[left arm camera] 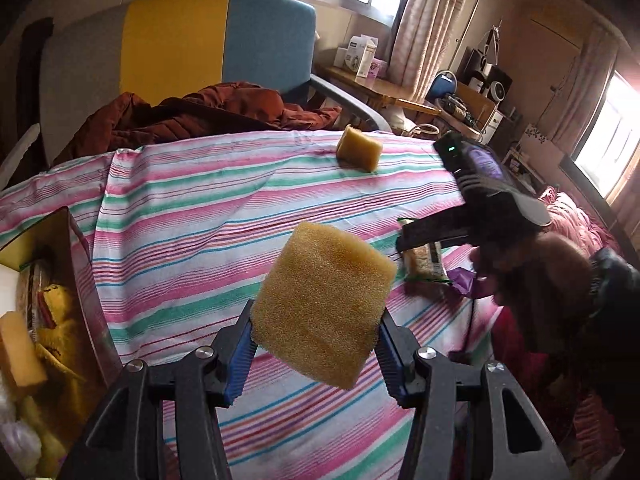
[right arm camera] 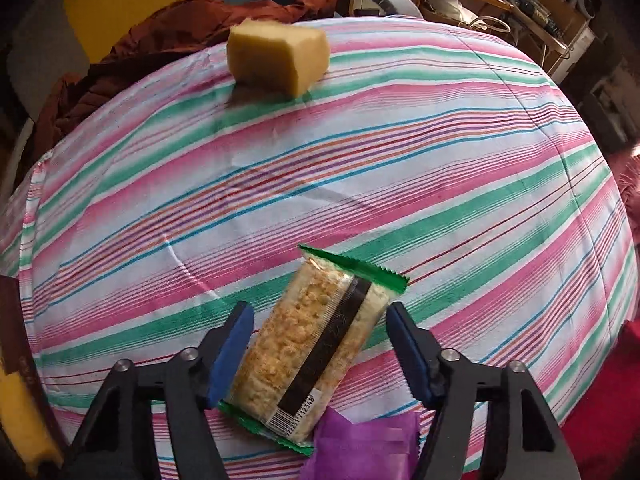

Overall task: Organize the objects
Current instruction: 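Carry the yellow sponge and cracker bar over the gold tray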

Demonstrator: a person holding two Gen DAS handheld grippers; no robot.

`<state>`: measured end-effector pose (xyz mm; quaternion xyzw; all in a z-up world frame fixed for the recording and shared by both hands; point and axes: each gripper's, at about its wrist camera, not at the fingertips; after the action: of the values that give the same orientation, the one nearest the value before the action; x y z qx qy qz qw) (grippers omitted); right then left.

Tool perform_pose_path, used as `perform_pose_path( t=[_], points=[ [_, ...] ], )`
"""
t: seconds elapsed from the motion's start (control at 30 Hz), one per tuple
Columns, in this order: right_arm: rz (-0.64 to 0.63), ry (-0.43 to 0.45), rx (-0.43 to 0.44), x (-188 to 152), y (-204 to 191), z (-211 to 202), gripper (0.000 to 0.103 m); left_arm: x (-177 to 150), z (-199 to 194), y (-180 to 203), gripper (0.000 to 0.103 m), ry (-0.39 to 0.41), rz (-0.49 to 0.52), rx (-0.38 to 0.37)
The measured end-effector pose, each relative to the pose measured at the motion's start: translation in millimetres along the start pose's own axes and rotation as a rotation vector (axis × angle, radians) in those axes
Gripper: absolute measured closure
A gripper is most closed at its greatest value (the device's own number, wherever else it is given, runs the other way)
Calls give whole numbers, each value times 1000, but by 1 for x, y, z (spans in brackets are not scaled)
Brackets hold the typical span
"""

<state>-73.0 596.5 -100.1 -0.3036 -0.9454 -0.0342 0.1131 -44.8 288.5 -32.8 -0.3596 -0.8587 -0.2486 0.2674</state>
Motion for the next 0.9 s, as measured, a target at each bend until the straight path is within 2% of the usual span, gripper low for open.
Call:
perform_pose_path(
  t=[0.03, 0.1, 0.43, 0.63, 0.9],
  points=[
    [-22, 21, -25, -3, -6, -1, 52, -1, -5, 1, 49, 8, 1, 0],
    [-33, 37, 4, -7, -12, -5, 61, -3, -12, 0, 48, 19, -4, -3],
    [-126, 137, 176, -49, -64, -42, 62, -15, -55, -13, 48, 86, -41, 48],
    [-206, 193, 242, -80, -107, -55, 62, -26, -89, -32, 48, 141, -70, 142],
    [-221, 253, 310, -109, -124, -76, 62, -50, -119, -59, 48, 177, -120, 253]
  ],
)
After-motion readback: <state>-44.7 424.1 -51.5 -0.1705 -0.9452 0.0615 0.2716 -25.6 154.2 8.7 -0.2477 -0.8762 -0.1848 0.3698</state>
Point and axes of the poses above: each gripper's, at about its wrist camera, not at the fingertips, and z roughly the way its jaws point, y to its right, x to its top
